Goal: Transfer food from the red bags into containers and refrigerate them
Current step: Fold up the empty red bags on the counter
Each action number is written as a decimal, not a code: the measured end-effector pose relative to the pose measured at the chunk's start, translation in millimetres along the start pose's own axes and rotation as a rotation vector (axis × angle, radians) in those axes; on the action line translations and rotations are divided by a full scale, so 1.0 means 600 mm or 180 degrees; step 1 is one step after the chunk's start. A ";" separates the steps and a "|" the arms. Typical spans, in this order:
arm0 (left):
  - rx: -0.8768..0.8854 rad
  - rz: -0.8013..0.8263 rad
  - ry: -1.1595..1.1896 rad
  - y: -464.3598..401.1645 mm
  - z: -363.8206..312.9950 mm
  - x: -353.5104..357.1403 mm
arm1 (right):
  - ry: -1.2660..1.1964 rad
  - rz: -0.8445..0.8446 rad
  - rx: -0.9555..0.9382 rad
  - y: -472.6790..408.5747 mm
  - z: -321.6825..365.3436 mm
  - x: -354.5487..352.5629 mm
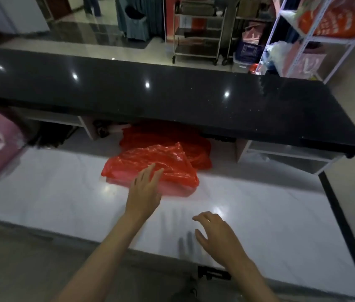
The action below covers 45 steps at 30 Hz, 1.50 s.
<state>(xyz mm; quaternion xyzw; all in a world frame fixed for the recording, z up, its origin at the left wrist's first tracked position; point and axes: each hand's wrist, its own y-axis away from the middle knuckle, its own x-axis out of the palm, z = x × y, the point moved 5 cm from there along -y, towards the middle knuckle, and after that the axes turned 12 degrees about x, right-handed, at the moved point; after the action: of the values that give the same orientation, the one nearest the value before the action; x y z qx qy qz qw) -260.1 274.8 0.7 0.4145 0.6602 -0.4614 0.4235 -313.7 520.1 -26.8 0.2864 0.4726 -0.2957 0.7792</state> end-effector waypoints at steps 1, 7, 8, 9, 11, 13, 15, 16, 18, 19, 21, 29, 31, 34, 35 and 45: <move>-0.0155 0.0050 -0.0010 -0.026 0.020 0.003 | -0.0009 0.0018 -0.0033 -0.021 0.003 -0.007; -0.0593 0.1131 -0.0088 -0.091 0.110 0.069 | -0.0119 -0.0093 -0.0230 -0.140 0.028 -0.040; -0.0422 0.1263 -0.0081 -0.087 0.109 0.078 | -0.0195 -0.0125 -0.0258 -0.158 0.035 -0.044; -0.0228 0.1363 -0.0062 -0.079 0.103 0.086 | -0.0240 -0.0179 -0.0307 -0.173 0.043 -0.046; 0.0156 0.1344 -0.0036 -0.056 0.088 0.103 | -0.0224 -0.0301 -0.0481 -0.197 0.064 -0.048; 0.0419 0.1269 0.0117 -0.037 0.080 0.117 | -0.0011 -0.0203 -0.0586 -0.224 0.086 -0.036; 0.0712 0.1266 0.0100 -0.021 0.077 0.129 | 0.0316 0.0132 -0.0599 -0.246 0.096 -0.002; 0.0830 0.1261 0.0046 -0.017 0.080 0.131 | 0.0467 0.0356 -0.0558 -0.254 0.095 0.020; 0.0828 0.1133 0.0021 -0.018 0.098 0.130 | 0.0601 0.0784 -0.0389 -0.263 0.088 0.063; 0.0746 0.1088 0.0070 -0.023 0.111 0.127 | 0.0601 0.0899 -0.0288 -0.265 0.085 0.080; 0.0582 0.1276 0.0087 -0.034 0.137 0.127 | 0.0627 0.0973 -0.0128 -0.268 0.081 0.100; 0.0402 0.1669 -0.0433 -0.093 0.256 0.120 | 0.0803 0.0534 0.0194 -0.338 0.083 0.036; 0.0644 0.1664 -0.0349 -0.087 0.295 0.134 | 0.0637 0.0445 0.0465 -0.345 0.059 0.017; 0.0996 0.1893 -0.0404 -0.064 0.328 0.136 | 0.0397 0.0777 0.0607 -0.347 0.023 0.027; 0.1040 0.1853 -0.0403 -0.061 0.336 0.136 | 0.0421 0.0789 0.0417 -0.346 0.024 0.029; 0.0817 0.1942 0.0961 -0.067 0.375 0.059 | 0.0814 -0.0737 0.1389 -0.434 0.041 -0.033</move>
<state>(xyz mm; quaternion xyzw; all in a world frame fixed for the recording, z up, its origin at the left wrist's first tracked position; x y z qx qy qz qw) -268.5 55.1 -70.9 0.7056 0.4980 -0.3265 0.3840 -497.6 334.0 -42.5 0.4265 0.5218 -0.4391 0.5942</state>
